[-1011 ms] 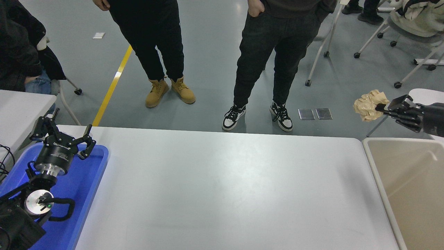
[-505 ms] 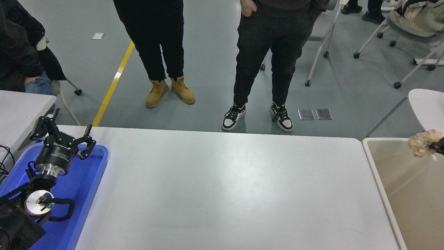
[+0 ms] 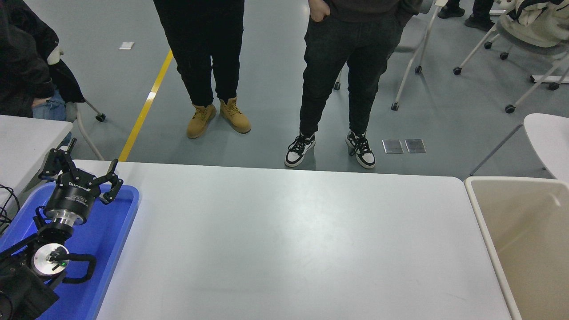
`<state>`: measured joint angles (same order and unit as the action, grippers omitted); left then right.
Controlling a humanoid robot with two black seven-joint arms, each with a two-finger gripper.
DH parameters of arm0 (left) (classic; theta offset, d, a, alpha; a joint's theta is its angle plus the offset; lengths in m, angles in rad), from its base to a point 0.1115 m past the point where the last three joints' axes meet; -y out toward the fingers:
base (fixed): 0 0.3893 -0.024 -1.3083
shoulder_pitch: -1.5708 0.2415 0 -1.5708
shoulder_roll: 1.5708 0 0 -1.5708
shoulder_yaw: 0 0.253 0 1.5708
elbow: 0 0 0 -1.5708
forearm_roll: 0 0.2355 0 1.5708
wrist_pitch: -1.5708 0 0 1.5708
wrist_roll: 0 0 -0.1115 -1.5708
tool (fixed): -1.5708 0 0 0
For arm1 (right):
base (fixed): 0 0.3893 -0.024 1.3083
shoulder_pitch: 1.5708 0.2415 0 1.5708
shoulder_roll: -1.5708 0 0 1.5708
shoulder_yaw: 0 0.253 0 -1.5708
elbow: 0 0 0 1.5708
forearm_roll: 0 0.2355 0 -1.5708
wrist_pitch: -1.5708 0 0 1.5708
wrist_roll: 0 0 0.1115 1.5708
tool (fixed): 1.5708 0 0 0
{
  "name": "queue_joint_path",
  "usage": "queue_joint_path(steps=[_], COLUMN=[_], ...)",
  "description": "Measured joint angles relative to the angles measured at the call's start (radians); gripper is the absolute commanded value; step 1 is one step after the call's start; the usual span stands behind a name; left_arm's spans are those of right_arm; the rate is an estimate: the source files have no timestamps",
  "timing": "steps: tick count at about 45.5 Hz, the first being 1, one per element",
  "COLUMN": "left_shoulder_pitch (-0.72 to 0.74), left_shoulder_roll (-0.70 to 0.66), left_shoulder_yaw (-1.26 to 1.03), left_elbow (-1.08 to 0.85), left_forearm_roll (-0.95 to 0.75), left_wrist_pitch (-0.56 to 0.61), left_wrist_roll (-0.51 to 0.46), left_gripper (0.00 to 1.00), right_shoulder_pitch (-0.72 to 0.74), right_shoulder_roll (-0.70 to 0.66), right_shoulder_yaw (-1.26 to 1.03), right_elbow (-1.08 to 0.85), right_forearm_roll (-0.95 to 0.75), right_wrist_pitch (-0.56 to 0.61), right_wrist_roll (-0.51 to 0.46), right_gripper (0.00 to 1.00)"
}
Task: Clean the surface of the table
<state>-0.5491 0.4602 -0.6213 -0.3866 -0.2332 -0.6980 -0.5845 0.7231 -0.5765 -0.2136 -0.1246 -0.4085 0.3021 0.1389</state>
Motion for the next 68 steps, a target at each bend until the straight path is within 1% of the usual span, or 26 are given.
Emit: queue_joint_path(steps=[15, 28, 38, 58, 61, 62, 63, 67, 68], left_shoulder_pitch=[0.0, 0.0, 0.0, 0.0, 0.0, 0.0, 0.0, 0.0, 0.0], left_shoulder_roll=[0.0, 0.0, 0.0, 0.0, 0.0, 0.0, 0.0, 0.0, 0.0], left_shoulder_yaw=[0.0, 0.0, 0.0, 0.0, 0.0, 0.0, 0.0, 0.0, 0.0], left_elbow=[0.0, 0.0, 0.0, 0.0, 0.0, 0.0, 0.0, 0.0, 0.0], left_forearm_roll=[0.0, 0.0, 0.0, 0.0, 0.0, 0.0, 0.0, 0.0, 0.0], left_wrist_pitch=[0.0, 0.0, 0.0, 0.0, 0.0, 0.0, 0.0, 0.0, 0.0], left_wrist_roll=[0.0, 0.0, 0.0, 0.0, 0.0, 0.0, 0.0, 0.0, 0.0], left_gripper=[1.0, 1.0, 1.0, 1.0, 1.0, 1.0, 1.0, 1.0, 1.0], right_shoulder_pitch=[-0.06, -0.083, -0.102, -0.134, -0.136, -0.136, -0.136, -0.136, -0.136], right_shoulder_roll=[0.129, 0.207, 0.225, 0.257, 0.261, 0.262, 0.263, 0.266, 0.266], right_shoulder_yaw=[0.019, 0.079, 0.108, 0.122, 0.122, 0.122, 0.122, 0.123, 0.123], right_elbow=[-0.002, 0.0, 0.0, 0.008, 0.008, 0.008, 0.008, 0.008, 0.008], right_forearm_roll=[0.098, 0.128, 0.136, 0.14, 0.14, 0.14, 0.14, 0.14, 0.14], right_wrist_pitch=[-0.161, -0.268, -0.299, -0.314, -0.316, -0.317, -0.318, -0.329, -0.331], right_wrist_roll=[-0.072, -0.094, -0.098, -0.099, -0.099, -0.099, -0.099, -0.099, -0.099], right_gripper=[0.0, 0.0, 0.0, 0.0, 0.2, 0.25, 0.28, 0.36, 0.41])
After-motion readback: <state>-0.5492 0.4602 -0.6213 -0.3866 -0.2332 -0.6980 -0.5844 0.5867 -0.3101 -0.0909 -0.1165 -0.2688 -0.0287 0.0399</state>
